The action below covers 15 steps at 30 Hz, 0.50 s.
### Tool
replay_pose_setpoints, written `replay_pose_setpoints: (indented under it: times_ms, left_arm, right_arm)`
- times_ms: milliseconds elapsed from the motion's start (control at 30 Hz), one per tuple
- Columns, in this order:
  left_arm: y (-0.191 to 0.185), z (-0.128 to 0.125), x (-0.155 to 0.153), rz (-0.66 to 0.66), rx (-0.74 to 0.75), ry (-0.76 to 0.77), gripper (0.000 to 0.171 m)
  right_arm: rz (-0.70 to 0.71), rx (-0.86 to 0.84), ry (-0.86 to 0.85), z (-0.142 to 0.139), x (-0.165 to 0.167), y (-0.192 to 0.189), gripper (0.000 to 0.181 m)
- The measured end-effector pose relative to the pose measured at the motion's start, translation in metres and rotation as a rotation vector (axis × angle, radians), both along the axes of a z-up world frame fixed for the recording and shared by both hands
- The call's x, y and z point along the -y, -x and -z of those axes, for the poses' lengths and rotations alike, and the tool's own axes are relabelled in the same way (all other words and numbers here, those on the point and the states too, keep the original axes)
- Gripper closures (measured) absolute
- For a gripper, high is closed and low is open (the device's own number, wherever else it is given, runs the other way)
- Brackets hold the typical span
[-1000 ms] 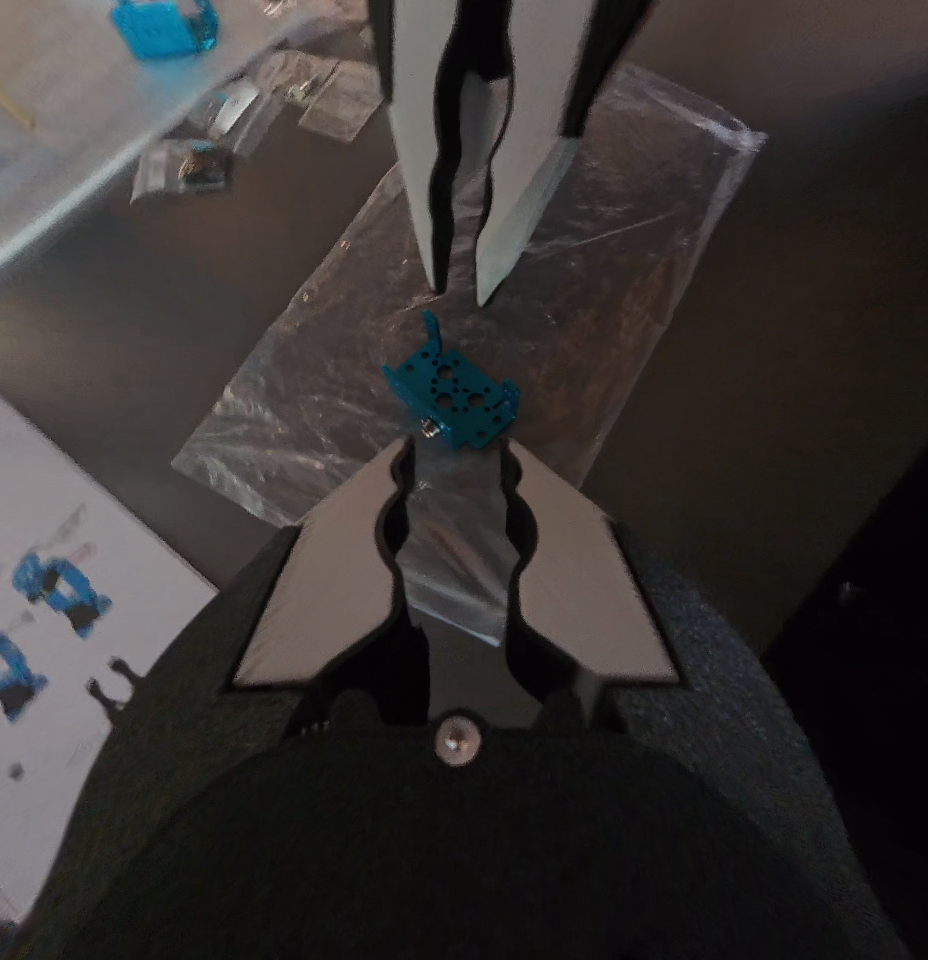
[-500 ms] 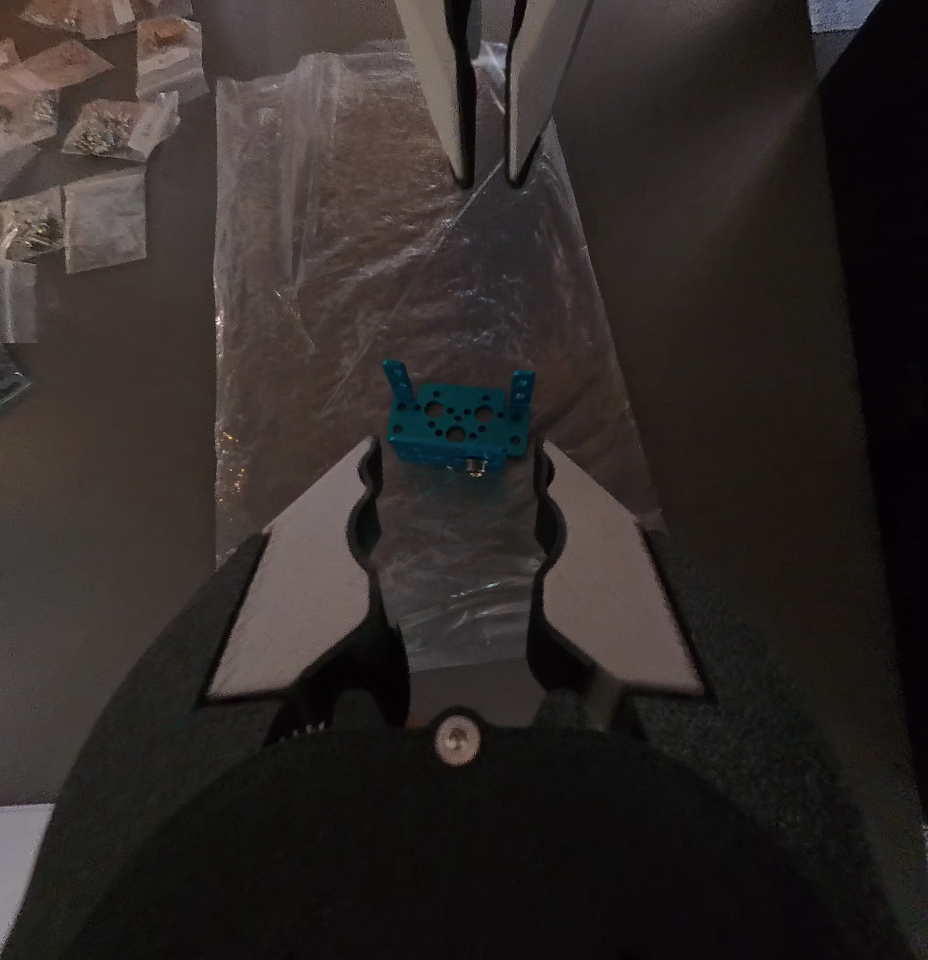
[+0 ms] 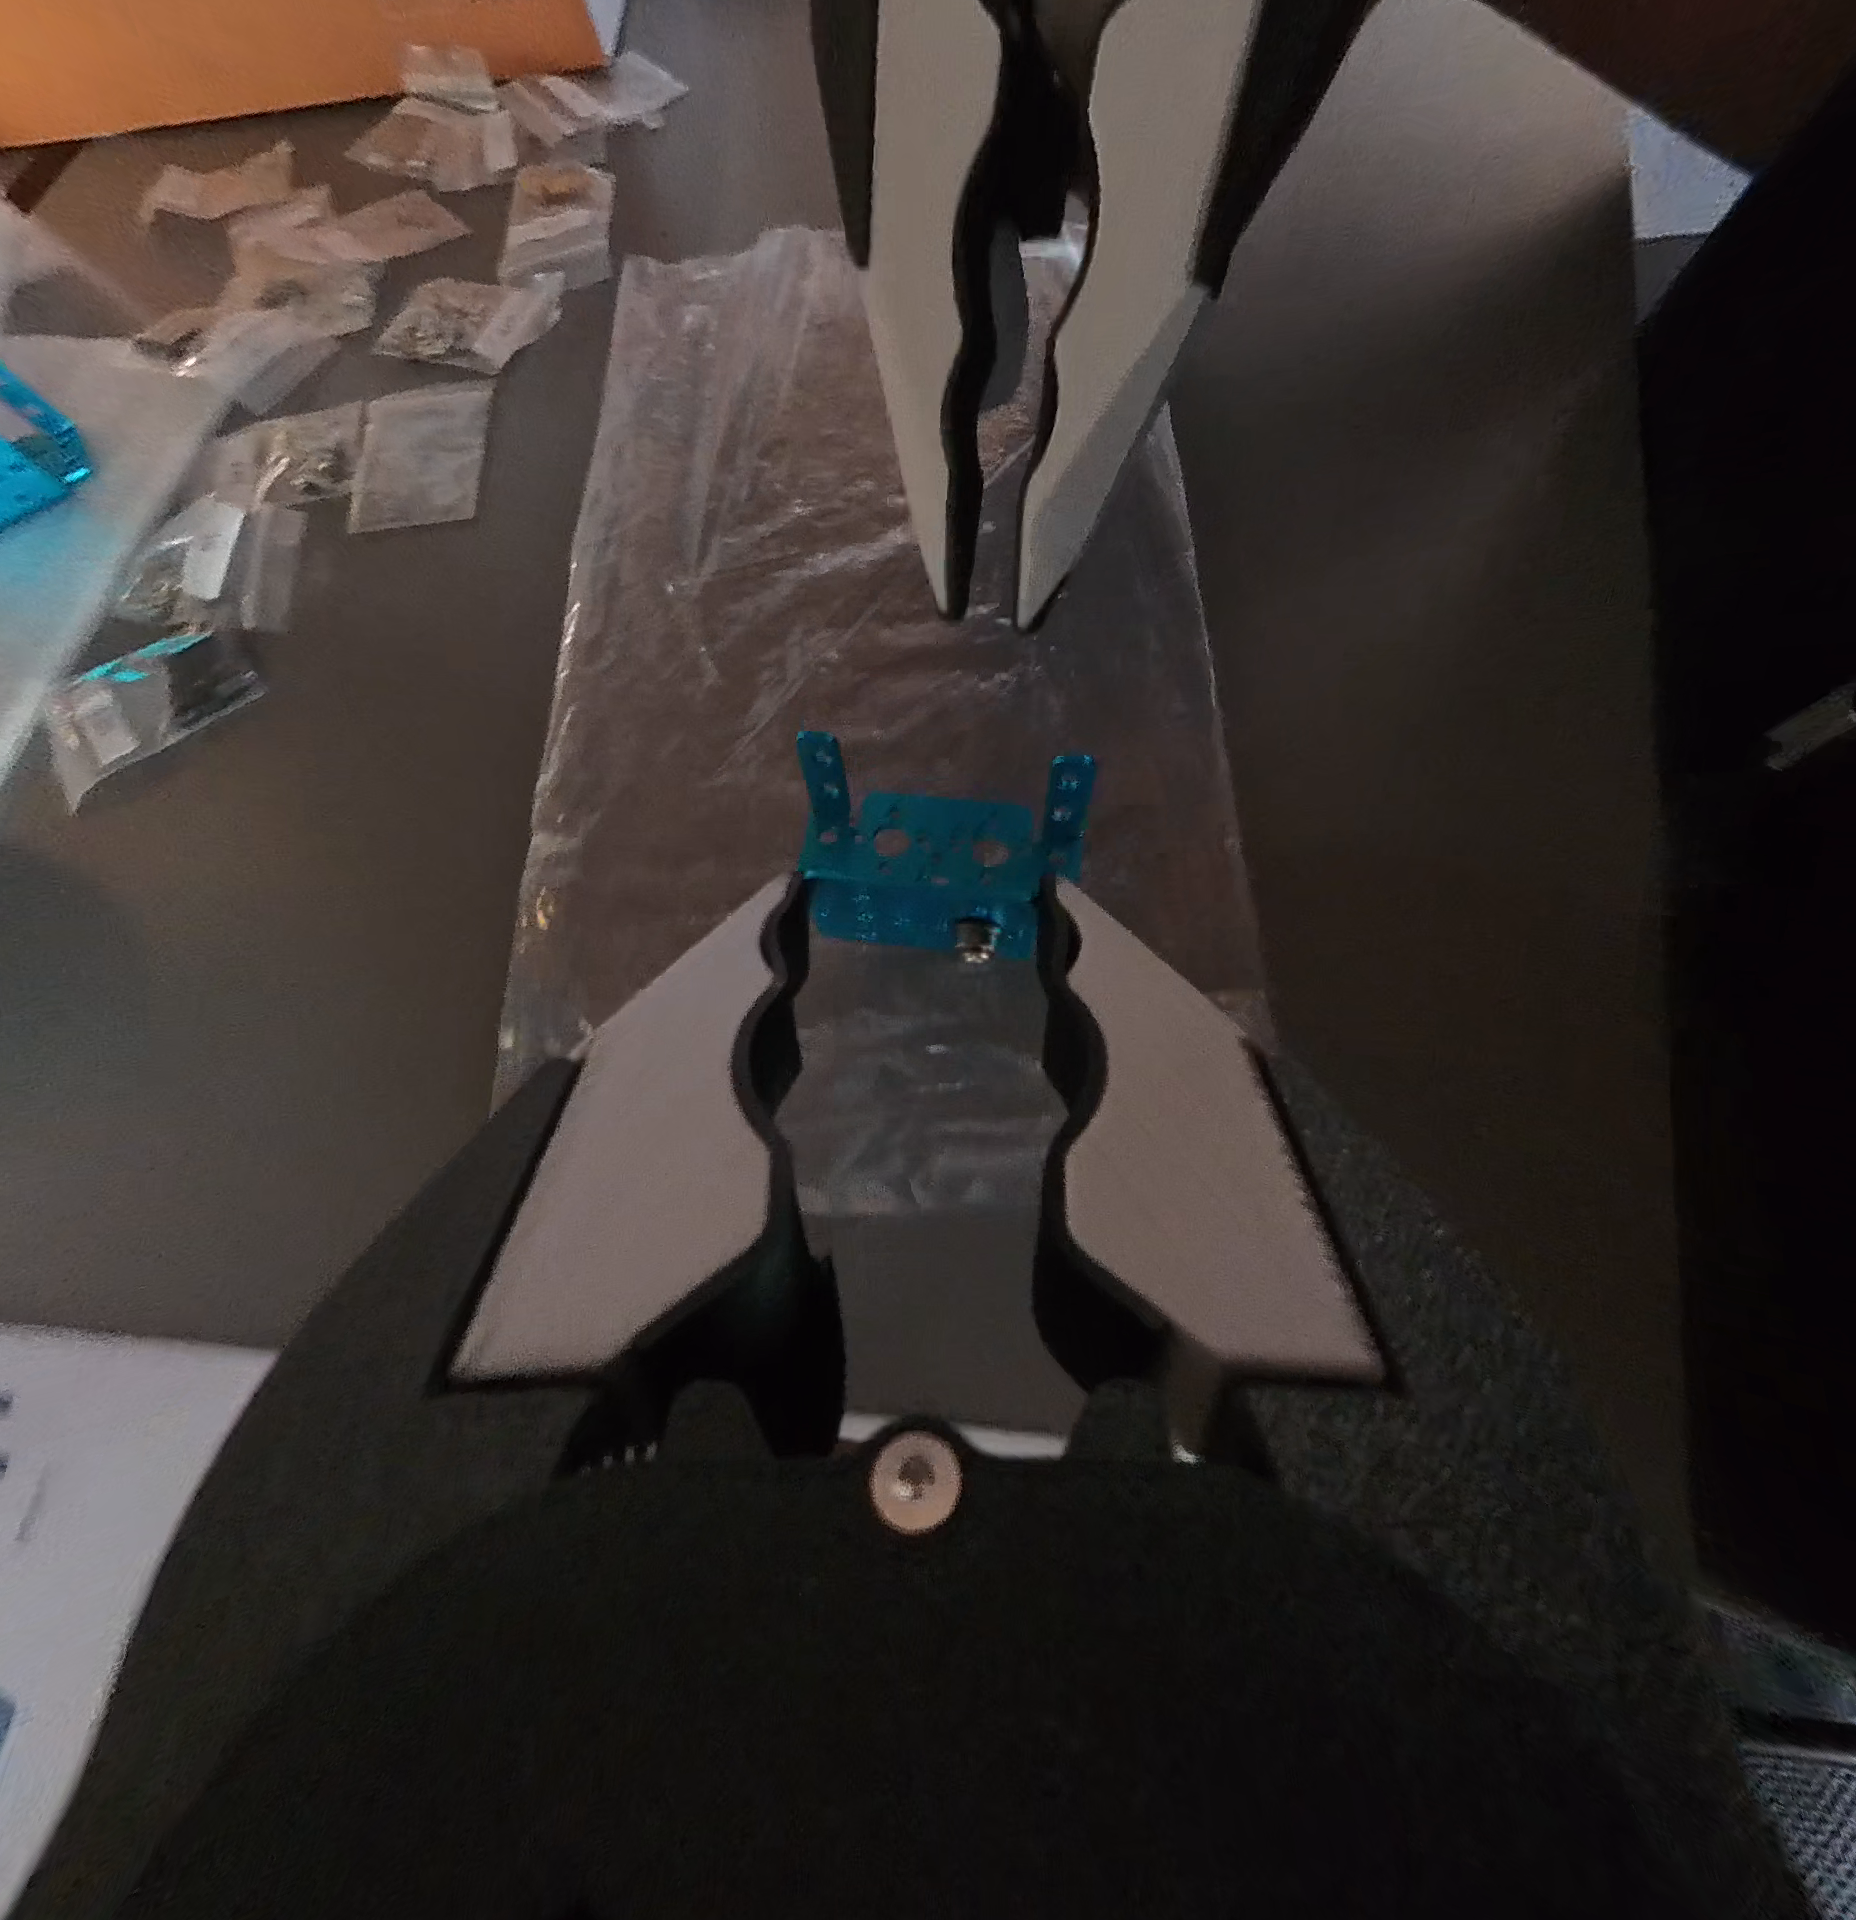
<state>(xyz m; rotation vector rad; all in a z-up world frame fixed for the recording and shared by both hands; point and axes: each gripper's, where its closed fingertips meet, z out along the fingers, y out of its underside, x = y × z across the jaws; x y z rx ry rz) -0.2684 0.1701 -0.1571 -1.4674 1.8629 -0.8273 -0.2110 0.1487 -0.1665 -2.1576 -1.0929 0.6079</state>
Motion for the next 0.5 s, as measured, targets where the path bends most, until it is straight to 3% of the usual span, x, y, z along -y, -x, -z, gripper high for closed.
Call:
replay_pose_setpoints:
  times_ms: [167,500]
  left_arm:
    - [0.021,0.003,-0.013,-0.120,-0.008,-0.005,0.128]
    - [0.025,0.021,-0.010,-0.154,-0.046,0.001,0.128]
  right_arm:
    - [-0.084,0.060,-0.004,0.012,-0.020,0.032,0.170]
    - [-0.188,0.190,0.045,0.026,-0.029,0.050,0.174]
